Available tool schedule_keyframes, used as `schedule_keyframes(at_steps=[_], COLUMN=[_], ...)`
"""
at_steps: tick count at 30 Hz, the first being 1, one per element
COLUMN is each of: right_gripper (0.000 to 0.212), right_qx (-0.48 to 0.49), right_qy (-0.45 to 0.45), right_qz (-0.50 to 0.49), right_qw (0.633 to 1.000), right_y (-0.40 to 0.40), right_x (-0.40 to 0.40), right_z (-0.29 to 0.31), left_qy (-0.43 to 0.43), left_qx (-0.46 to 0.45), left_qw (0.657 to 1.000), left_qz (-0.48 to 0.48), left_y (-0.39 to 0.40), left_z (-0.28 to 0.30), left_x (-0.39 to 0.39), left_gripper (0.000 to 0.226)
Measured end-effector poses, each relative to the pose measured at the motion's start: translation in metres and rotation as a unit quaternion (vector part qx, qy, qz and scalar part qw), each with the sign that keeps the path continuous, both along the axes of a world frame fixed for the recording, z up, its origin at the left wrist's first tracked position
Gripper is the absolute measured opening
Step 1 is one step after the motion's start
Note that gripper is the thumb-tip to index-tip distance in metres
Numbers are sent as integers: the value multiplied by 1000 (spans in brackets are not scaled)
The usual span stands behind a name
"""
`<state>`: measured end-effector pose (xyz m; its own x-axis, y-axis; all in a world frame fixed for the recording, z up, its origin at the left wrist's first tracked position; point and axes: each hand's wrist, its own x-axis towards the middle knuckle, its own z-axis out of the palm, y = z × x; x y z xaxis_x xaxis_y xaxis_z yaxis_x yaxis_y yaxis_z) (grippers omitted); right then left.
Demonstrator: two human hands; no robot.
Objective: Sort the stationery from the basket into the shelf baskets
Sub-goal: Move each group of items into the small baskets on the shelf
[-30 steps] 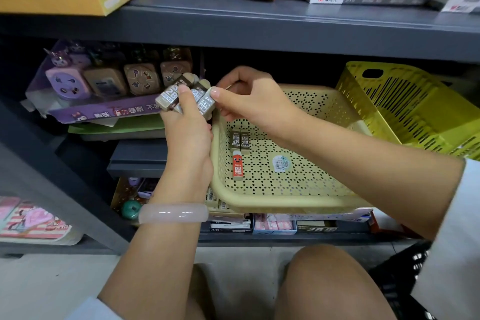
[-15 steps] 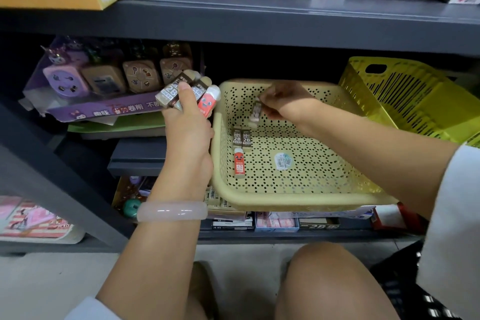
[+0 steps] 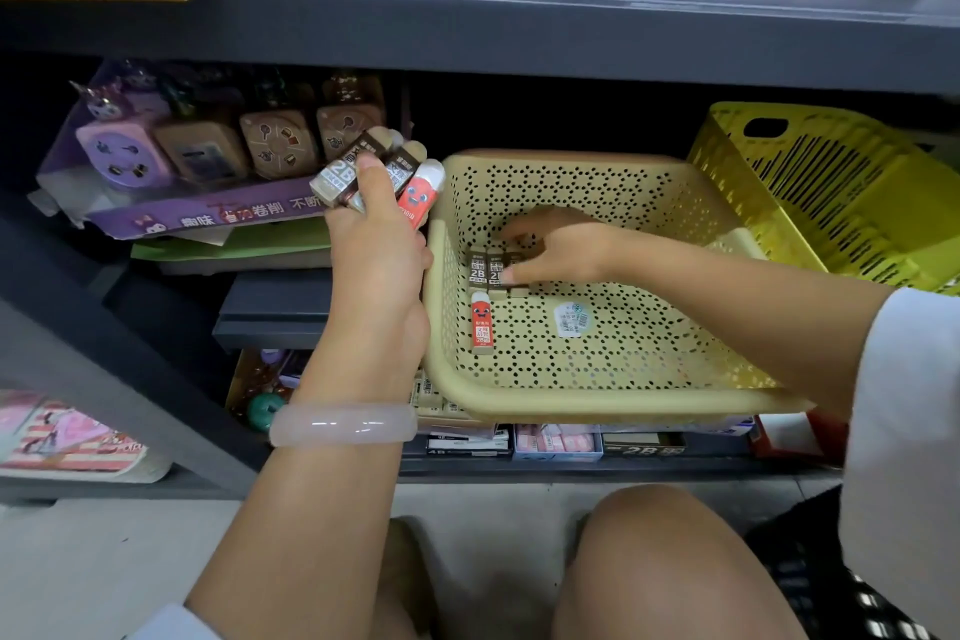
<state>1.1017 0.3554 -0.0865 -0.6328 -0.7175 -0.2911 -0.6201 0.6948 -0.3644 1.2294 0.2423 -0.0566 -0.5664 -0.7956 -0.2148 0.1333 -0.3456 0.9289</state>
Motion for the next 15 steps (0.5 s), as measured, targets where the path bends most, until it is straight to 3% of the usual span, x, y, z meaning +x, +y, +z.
schedule_keyframes(at_steps=[4, 15], right_gripper=[65, 63], right_qx=[31, 26], right_qy=[49, 51], right_qz=[59, 39], right_qw=[997, 998], right_y=[-5, -12], right_x=[7, 6], right_z=[-12, -15], left_qy=[-1, -2], left_qx=[-3, -5], left_qw=[1000, 1000], left_qz=[-1, 0], left_y=[0, 1], left_z=[0, 1], left_x=[1, 1], left_gripper=[28, 32])
